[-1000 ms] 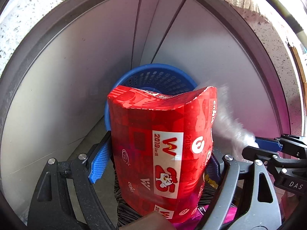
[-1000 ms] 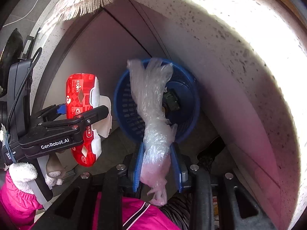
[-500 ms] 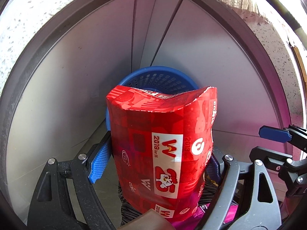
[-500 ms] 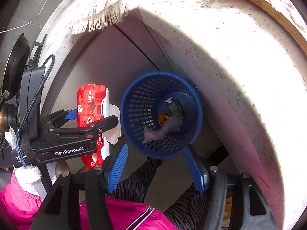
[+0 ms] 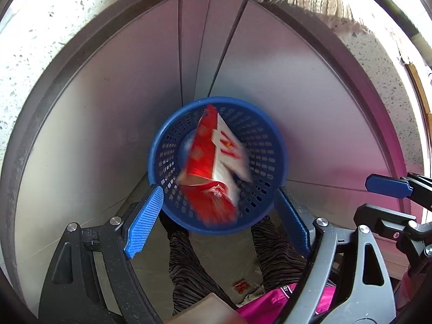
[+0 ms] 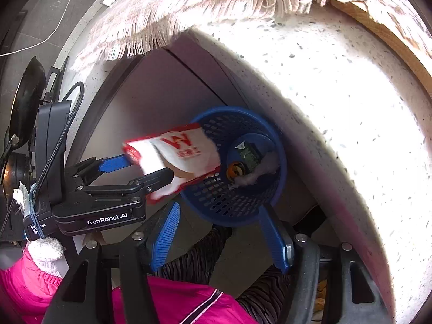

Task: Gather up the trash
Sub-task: 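Open the right tool while the left tool opens, dropping both bags into the basket, then move both tools back up toward the toothpaste tube and bottle on the cloth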

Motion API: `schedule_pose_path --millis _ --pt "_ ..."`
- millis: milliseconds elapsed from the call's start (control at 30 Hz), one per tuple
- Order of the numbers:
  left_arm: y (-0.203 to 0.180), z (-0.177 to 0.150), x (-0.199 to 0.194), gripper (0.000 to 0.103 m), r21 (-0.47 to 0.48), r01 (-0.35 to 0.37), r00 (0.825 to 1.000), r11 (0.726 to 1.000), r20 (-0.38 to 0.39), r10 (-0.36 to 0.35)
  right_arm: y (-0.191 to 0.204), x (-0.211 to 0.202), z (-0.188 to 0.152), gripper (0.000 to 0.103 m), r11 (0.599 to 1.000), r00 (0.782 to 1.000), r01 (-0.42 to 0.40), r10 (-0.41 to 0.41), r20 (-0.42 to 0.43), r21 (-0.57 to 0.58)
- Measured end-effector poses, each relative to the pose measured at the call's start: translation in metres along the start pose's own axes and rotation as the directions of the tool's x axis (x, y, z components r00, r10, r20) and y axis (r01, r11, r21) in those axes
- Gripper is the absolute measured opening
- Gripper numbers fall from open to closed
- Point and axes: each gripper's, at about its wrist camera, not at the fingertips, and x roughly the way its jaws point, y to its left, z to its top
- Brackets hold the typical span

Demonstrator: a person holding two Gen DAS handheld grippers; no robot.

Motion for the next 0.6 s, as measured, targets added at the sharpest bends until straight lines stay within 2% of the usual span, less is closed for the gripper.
schedule_pose_path --millis 300,600 --pt "0.002 0.001 -0.011 0.086 -0.004 -0.003 1.000 1.000 0.016 0.003 0.000 -0.011 0.002 0.064 1.000 1.000 -0.006 0.006 0.025 0.003" --pt "-0.002 0.007 -0.044 0.086 0.017 -0.005 0.996 1.000 0.093 0.003 0.000 -0.036 0.002 0.064 0.999 0.997 -0.040 0.041 0.065 -0.023"
